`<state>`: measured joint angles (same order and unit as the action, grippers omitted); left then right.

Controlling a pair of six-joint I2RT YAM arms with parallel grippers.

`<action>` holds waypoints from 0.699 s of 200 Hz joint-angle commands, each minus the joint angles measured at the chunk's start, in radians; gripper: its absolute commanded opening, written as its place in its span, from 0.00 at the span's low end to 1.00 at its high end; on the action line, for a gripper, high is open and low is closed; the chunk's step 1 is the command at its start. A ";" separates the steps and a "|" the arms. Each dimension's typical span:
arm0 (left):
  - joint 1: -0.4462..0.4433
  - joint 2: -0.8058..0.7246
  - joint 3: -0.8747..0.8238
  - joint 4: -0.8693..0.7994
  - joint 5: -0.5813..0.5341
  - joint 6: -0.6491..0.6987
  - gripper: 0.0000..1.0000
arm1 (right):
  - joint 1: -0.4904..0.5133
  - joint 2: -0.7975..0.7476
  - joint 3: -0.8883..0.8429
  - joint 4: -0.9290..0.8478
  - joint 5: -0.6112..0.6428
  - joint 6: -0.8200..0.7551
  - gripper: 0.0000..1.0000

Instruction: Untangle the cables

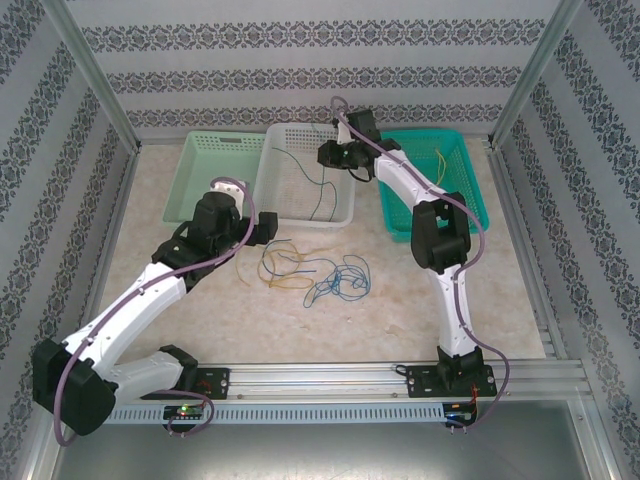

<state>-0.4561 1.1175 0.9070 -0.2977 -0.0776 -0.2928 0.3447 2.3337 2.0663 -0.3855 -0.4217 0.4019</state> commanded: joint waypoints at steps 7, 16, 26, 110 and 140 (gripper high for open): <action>0.010 0.007 -0.023 -0.090 -0.044 -0.065 0.96 | 0.011 -0.001 0.010 -0.066 -0.039 -0.044 0.51; 0.009 0.003 -0.035 -0.103 -0.056 -0.081 0.95 | 0.009 -0.011 0.005 -0.067 -0.038 -0.055 0.52; 0.010 -0.001 -0.052 -0.122 -0.078 -0.105 0.94 | 0.009 -0.028 -0.002 -0.066 -0.035 -0.061 0.56; 0.167 0.009 -0.227 -0.111 0.009 -0.262 0.90 | 0.040 -0.289 -0.231 -0.002 -0.041 -0.058 0.70; 0.196 0.096 -0.223 -0.049 0.082 -0.237 0.84 | 0.043 -0.387 -0.367 0.051 -0.044 -0.034 0.70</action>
<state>-0.2817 1.1526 0.6807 -0.3969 -0.0723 -0.5266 0.3779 2.0182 1.7885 -0.3878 -0.4465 0.3607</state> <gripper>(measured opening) 0.870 0.701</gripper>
